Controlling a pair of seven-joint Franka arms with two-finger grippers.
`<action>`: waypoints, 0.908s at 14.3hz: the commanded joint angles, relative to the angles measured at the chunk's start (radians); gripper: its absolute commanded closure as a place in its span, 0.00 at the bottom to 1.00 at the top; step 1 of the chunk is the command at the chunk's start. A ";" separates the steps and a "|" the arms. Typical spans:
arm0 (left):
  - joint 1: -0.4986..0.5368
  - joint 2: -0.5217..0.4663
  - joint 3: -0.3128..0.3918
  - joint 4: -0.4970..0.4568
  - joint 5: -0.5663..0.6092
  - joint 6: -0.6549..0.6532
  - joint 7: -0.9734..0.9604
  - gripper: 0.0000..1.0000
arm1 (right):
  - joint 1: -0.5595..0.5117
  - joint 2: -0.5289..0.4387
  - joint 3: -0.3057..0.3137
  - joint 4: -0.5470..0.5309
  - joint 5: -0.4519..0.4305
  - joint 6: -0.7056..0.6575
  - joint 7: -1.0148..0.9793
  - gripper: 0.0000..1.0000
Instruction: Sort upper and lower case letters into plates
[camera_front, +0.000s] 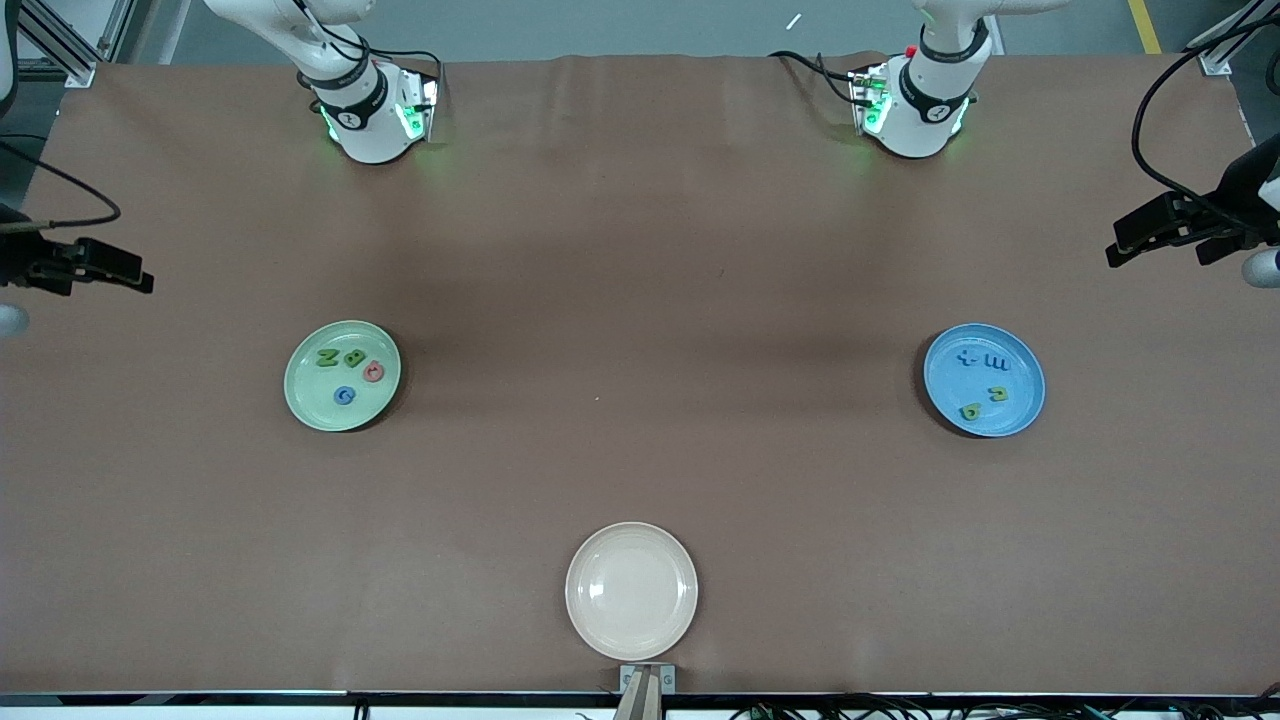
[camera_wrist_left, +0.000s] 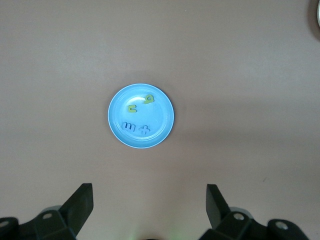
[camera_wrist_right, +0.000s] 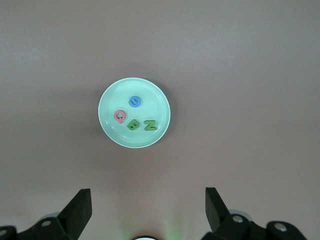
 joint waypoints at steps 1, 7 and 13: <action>0.000 0.001 0.000 0.015 -0.005 -0.010 0.018 0.00 | -0.005 -0.090 0.007 -0.091 -0.006 0.035 -0.007 0.00; -0.006 0.000 -0.005 0.015 0.020 0.022 0.016 0.00 | -0.001 -0.140 0.009 -0.098 -0.006 0.032 -0.007 0.00; -0.002 -0.042 -0.030 -0.022 0.015 0.051 0.004 0.00 | -0.004 -0.156 0.007 -0.101 -0.009 0.046 -0.010 0.00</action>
